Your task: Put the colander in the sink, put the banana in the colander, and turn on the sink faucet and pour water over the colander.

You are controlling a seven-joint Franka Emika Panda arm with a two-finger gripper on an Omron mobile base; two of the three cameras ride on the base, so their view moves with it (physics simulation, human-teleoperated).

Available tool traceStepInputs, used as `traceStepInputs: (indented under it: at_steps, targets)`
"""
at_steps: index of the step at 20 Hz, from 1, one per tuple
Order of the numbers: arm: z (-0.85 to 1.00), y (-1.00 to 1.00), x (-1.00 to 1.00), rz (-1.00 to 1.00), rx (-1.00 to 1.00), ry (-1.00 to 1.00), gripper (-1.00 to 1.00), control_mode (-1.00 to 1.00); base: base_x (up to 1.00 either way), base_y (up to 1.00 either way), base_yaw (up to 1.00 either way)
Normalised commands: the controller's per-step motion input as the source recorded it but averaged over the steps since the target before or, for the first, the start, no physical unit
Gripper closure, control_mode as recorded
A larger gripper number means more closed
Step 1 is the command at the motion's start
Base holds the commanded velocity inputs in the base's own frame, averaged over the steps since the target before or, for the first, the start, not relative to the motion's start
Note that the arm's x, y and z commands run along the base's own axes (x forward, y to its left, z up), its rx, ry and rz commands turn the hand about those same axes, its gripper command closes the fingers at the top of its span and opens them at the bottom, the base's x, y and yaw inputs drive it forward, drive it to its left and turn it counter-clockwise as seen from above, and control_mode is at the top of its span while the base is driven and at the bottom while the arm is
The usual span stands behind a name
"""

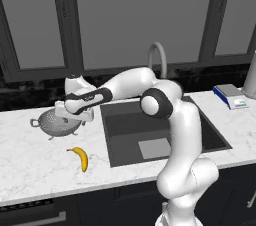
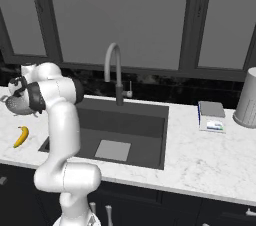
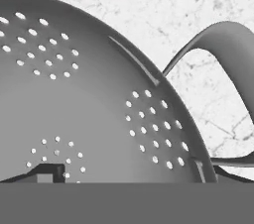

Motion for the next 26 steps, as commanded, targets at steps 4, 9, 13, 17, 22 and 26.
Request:
traceStepInputs:
  at_steps: [4,9,13,17,22,26]
  targets:
    - [-0.38,0.00,0.03,-0.03,0.00,0.05,-1.00,-1.00,0.00,0.00,0.00]
    - [-0.37,0.05,0.00,-0.05,0.00,0.00,1.00,-1.00,0.00,0.00,0.00]
    - [-0.28,0.08,-0.03,-0.08,0.00,0.00,1.00,-1.00,0.00,0.00,0.00]
    - [-0.18,0.00,-0.23,-0.14,0.00,-0.05,1.00,-1.00,0.00,0.00,0.00]
    - [0.00,-0.04,-0.42,-0.09,0.03,-0.05,1.00,-1.00,0.00,0.00,0.00]
    - [0.36,-0.07,-0.57,-0.03,0.14,-0.14,1.00,-1.00,0.00,0.00,0.00]
